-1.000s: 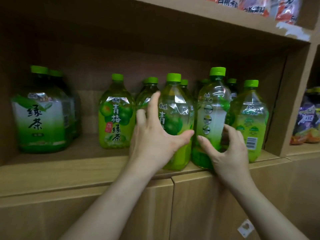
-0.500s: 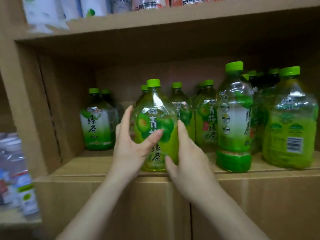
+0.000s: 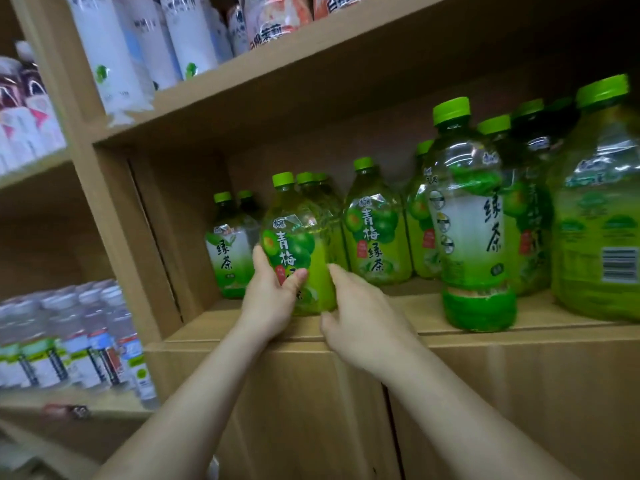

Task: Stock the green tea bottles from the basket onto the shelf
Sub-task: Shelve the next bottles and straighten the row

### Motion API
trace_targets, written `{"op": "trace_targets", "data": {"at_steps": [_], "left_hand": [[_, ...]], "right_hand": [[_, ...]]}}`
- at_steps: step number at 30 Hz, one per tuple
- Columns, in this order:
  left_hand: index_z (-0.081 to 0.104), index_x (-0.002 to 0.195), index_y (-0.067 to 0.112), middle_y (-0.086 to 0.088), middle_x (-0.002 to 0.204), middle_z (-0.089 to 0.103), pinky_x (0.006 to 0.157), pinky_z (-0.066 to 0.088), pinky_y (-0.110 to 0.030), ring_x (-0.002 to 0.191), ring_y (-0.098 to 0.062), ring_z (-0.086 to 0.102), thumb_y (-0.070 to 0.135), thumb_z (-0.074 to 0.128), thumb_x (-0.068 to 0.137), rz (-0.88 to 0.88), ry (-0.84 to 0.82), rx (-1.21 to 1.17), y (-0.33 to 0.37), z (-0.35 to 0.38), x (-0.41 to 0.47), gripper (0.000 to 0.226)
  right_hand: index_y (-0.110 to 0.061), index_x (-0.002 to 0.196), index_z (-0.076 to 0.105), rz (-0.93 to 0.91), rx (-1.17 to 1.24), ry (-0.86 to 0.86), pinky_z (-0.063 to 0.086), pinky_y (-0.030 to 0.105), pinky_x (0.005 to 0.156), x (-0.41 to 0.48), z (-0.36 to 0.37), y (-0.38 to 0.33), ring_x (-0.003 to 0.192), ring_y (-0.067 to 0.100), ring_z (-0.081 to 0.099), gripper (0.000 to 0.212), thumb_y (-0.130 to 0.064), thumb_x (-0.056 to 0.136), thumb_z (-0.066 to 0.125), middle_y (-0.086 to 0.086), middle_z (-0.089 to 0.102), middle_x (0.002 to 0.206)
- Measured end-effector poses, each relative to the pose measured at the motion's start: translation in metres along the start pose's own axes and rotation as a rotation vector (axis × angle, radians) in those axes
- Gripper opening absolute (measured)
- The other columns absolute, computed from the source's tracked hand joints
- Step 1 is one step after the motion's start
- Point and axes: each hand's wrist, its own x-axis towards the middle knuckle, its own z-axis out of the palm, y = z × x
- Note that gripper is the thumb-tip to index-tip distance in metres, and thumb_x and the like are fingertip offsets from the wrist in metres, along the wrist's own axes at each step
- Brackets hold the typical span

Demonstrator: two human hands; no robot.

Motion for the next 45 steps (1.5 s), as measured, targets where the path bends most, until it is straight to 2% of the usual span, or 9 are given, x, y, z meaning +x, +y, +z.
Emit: {"op": "trace_targets", "data": {"at_steps": [5,7,13,17,22,30,34,40,45], "left_hand": [[0.032,0.143,0.010,-0.014,0.136,0.044,0.103,0.035,-0.043,0.124,-0.032,0.042,0.017,0.068,0.083,0.359,0.359,0.263,0.032,0.001,-0.042,0.071],[0.042,0.137,0.014,-0.002,0.123,0.052,0.095,0.044,-0.037,0.108,-0.021,0.052,0.016,0.064,0.083,0.536,0.243,0.150,0.056,0.013,-0.064,0.059],[0.031,0.139,0.034,0.012,0.128,0.049,0.088,0.040,-0.008,0.106,0.018,0.049,-0.002,0.063,0.081,0.318,-0.346,-0.373,0.108,0.066,-0.082,0.076],[0.048,0.115,0.039,0.015,0.121,0.057,0.095,0.048,-0.027,0.103,0.015,0.056,-0.023,0.049,0.077,0.293,-0.404,-0.543,0.113,0.075,-0.082,0.073],[0.057,0.109,0.031,0.007,0.104,0.067,0.084,0.051,-0.030,0.092,-0.006,0.064,0.008,0.064,0.086,0.323,-0.346,-0.632,0.152,0.097,-0.090,0.034],[0.009,0.146,0.030,-0.003,0.140,0.045,0.089,0.043,-0.038,0.120,-0.029,0.049,0.054,0.072,0.070,0.398,-0.103,-0.120,0.224,0.145,-0.107,0.102],[-0.001,0.139,0.051,-0.002,0.122,0.052,0.074,0.050,-0.039,0.097,-0.032,0.061,0.052,0.071,0.070,0.366,-0.108,-0.061,0.232,0.146,-0.108,0.100],[0.012,0.131,0.063,0.006,0.114,0.053,0.072,0.052,-0.034,0.085,-0.018,0.057,0.053,0.075,0.063,0.363,-0.108,-0.166,0.218,0.125,-0.112,0.093],[0.029,0.127,0.064,0.029,0.109,0.053,0.080,0.041,-0.007,0.092,0.019,0.052,0.040,0.088,0.051,0.414,-0.144,-0.386,0.178,0.084,-0.106,0.099]], "right_hand": [[-0.017,0.126,0.054,-0.175,0.054,0.769,0.047,0.030,0.086,-0.050,-0.038,0.014,0.105,0.017,0.052,0.042,-0.016,0.084,0.056,0.002,0.053,0.116],[-0.019,0.129,0.047,-0.074,-0.036,0.945,0.046,0.035,0.085,-0.057,-0.055,0.026,0.106,0.022,0.047,0.050,-0.023,0.082,0.062,0.007,0.046,0.119],[-0.029,0.150,0.002,0.308,0.064,0.601,0.043,0.037,0.091,-0.042,-0.070,0.046,0.126,0.026,0.049,0.095,-0.048,0.083,0.065,0.005,0.044,0.145],[-0.020,0.140,0.037,0.313,0.024,0.652,0.048,0.037,0.088,-0.039,-0.087,0.056,0.113,0.023,0.055,0.081,-0.053,0.074,0.071,0.001,0.057,0.121],[-0.020,0.126,0.050,0.144,0.043,0.864,0.049,0.025,0.076,-0.075,-0.134,0.052,0.093,0.012,0.054,0.068,-0.051,0.068,0.069,-0.003,0.054,0.104],[-0.019,0.117,0.050,0.239,0.124,0.903,0.047,0.007,0.067,-0.100,-0.202,0.109,0.089,0.006,0.063,0.054,-0.026,0.073,0.080,-0.006,0.064,0.101],[-0.023,0.111,0.051,0.291,0.083,0.867,0.053,0.028,0.074,-0.094,-0.200,0.127,0.090,0.017,0.063,0.051,-0.029,0.070,0.082,-0.005,0.063,0.097],[-0.030,0.106,0.059,0.363,0.033,0.838,0.054,0.040,0.077,-0.091,-0.192,0.142,0.091,0.020,0.061,0.064,-0.063,0.053,0.071,0.000,0.065,0.097],[-0.018,0.129,0.055,0.345,0.127,0.763,0.042,0.007,0.083,-0.087,-0.183,0.148,0.097,0.005,0.062,0.061,-0.028,0.074,0.081,-0.006,0.066,0.113]]}}
